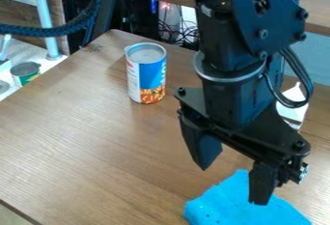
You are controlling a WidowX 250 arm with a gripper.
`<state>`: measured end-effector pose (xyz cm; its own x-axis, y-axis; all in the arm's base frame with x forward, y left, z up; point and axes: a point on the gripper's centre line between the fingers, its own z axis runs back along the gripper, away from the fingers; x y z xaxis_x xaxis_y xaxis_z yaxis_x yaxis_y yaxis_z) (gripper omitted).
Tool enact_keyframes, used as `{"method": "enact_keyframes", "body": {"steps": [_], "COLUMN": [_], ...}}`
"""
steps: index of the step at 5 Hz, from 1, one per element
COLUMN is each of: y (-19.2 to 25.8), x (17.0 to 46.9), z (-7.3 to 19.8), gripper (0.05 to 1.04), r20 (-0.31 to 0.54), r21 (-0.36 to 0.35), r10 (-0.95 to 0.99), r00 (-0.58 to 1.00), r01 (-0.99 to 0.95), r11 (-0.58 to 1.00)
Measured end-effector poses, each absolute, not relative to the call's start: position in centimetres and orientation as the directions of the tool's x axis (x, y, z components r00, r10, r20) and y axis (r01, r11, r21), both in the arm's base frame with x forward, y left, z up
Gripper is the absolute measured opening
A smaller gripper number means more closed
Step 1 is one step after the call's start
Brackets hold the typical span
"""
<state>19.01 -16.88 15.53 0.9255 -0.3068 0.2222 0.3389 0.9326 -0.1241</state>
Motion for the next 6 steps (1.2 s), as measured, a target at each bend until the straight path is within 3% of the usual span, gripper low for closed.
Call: {"method": "enact_keyframes", "body": {"steps": [1, 2, 5, 6], "y": [-16.8, -16.3, -19.1, -19.8], "x": [18.9, 21.6, 30.3, 32.4], "z": [15.0, 14.8, 21.2, 20.3], "gripper": [1.000, 1.000, 1.000, 1.000], "r20": [0.205, 0.227, 0.390, 0.368], "r21": [-0.116, -0.113, -0.114, -0.108], "r10": [-0.312, -0.265, -0.282, -0.305], "r00": [0.928, 0.937, 0.877, 0.878], "r01": [0.339, 0.295, 0.350, 0.366], "r11": [0.934, 0.949, 0.930, 0.924]}}
